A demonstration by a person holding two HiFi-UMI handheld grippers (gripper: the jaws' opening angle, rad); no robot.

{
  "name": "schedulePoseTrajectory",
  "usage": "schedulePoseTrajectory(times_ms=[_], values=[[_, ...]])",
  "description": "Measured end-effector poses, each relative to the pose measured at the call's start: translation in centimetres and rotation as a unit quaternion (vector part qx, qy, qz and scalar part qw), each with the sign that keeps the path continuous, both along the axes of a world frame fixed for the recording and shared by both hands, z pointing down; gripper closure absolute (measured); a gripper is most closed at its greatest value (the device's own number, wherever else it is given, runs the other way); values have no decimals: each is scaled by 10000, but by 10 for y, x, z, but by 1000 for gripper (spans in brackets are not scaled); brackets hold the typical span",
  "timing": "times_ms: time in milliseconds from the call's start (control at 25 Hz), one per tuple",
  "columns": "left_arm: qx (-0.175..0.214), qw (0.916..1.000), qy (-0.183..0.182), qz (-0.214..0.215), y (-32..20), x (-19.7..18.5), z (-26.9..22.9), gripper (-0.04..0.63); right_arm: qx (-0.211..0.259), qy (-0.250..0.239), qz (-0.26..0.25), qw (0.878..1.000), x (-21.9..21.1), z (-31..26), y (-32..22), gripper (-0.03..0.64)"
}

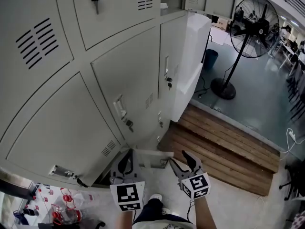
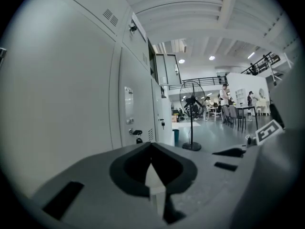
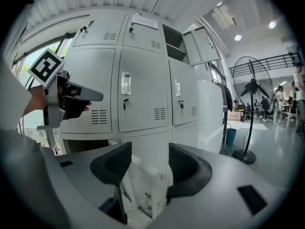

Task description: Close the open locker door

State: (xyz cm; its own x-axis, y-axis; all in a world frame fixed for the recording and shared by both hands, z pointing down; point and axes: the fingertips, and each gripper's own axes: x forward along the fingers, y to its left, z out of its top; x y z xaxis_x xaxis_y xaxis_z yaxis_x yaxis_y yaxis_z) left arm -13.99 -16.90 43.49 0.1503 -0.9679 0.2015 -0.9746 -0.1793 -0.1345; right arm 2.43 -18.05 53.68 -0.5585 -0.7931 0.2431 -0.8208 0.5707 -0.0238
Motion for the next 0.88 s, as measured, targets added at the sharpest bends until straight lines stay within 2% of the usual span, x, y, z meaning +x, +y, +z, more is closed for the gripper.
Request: schedulePoseTrajectory(times_ms=[880], values=[[-371, 9993, 18, 17, -30, -6, 30, 594, -676, 224, -839, 9939, -14, 68, -21, 365]])
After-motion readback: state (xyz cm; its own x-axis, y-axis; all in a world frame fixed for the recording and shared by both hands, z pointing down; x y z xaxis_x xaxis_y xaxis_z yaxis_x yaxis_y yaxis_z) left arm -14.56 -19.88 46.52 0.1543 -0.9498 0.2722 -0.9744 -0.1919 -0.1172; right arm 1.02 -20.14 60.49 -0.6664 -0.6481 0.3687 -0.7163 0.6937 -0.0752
